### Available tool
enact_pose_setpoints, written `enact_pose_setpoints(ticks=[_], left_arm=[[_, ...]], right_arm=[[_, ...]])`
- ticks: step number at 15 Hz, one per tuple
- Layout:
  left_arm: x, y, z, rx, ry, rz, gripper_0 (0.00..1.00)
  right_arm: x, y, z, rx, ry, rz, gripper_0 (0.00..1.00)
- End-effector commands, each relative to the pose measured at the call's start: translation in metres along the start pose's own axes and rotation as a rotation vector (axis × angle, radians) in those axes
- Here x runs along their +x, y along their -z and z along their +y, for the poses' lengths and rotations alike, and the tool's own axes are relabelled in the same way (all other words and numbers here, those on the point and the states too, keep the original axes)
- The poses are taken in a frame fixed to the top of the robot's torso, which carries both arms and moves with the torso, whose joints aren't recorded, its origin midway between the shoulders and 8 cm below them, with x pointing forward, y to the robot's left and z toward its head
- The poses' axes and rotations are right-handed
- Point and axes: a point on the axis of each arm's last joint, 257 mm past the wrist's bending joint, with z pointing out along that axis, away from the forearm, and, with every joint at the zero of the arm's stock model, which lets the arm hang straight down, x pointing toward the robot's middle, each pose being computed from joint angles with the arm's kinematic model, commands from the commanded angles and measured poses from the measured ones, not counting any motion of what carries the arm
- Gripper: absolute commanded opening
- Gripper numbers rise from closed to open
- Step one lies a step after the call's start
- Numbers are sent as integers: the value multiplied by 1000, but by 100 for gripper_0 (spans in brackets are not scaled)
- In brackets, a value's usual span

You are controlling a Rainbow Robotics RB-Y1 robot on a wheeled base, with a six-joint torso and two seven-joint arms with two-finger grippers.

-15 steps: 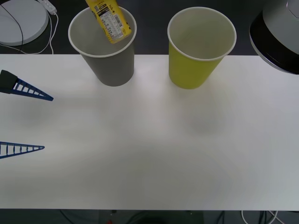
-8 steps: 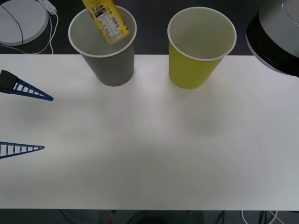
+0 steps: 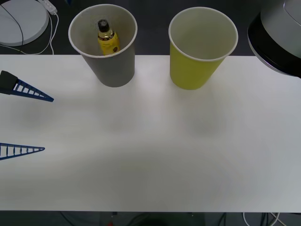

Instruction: Put the can into the green bin and the plastic bottle into the gray bin

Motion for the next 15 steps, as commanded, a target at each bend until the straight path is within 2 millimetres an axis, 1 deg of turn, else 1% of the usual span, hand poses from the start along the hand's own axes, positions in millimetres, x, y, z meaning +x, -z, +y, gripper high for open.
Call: enact_pose_setpoints(ticks=[1,7,9,12,15], left_arm=[[0,0,0,0,0,0,100],[0,0,0,0,0,0,100],[0,0,0,0,0,0,100],[0,0,0,0,0,0,100],[0,0,0,0,0,0,100]], right_arm=[[0,0,-1,1,0,-1,100],[0,1,-2,2,-3,-1,100],[0,2,-5,0,29,-2,100],[6,4,-7,-37,40,-3,100],[13,8,-5,-67,69,-7,100]])
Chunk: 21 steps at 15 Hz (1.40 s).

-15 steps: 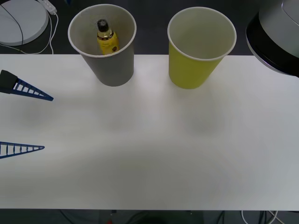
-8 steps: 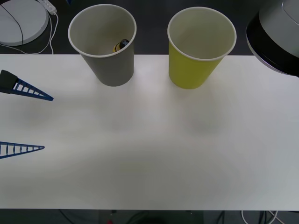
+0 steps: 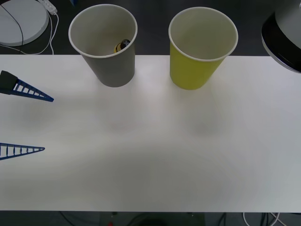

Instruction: Put the can into the green bin and the plastic bottle into the gray bin

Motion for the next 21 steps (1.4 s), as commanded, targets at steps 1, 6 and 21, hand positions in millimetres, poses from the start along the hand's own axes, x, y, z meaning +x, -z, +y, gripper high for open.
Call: enact_pose_setpoints(ticks=[1,6,21], left_arm=[[0,0,0,0,0,0,100],[0,0,0,0,0,0,100],[0,0,0,0,0,0,100]], right_arm=[[7,6,3,-27,36,-3,100],[20,19,8,-75,80,-13,100],[88,67,16,-187,229,-77,100]])
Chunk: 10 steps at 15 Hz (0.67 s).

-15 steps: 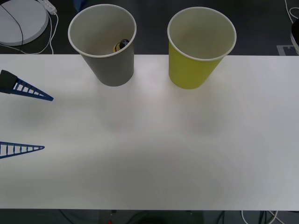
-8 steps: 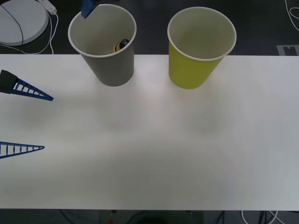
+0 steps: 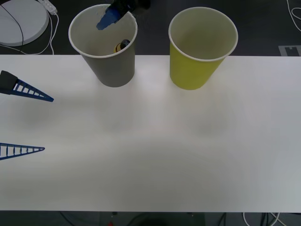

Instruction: Put the can into the green bin and the plastic bottle into the gray bin

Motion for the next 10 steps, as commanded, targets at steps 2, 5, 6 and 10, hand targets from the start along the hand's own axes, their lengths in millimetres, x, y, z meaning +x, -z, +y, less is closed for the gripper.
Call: enact_pose_setpoints(ticks=[2,5,6,10], left_arm=[[0,0,0,0,0,0,100],[0,0,0,0,0,0,100],[0,0,0,0,0,0,100],[0,0,0,0,0,0,100]], right_arm=[[25,20,10,-11,34,-20,100],[44,31,17,-66,34,-51,100],[48,35,20,-87,26,-59,100],[62,47,29,-155,24,-83,100]])
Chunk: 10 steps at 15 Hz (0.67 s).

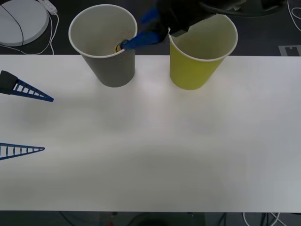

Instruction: Put the can into the green bin and the plastic bottle into the gray bin

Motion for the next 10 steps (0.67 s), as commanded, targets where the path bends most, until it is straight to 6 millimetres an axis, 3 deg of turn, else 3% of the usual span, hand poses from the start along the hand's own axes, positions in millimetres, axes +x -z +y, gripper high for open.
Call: enact_pose_setpoints(ticks=[1,10], left_arm=[[0,0,0,0,0,0,100],[0,0,0,0,0,0,100]], right_arm=[[11,4,4,-32,-6,-15,100],[48,22,28,-84,33,-102,100]])
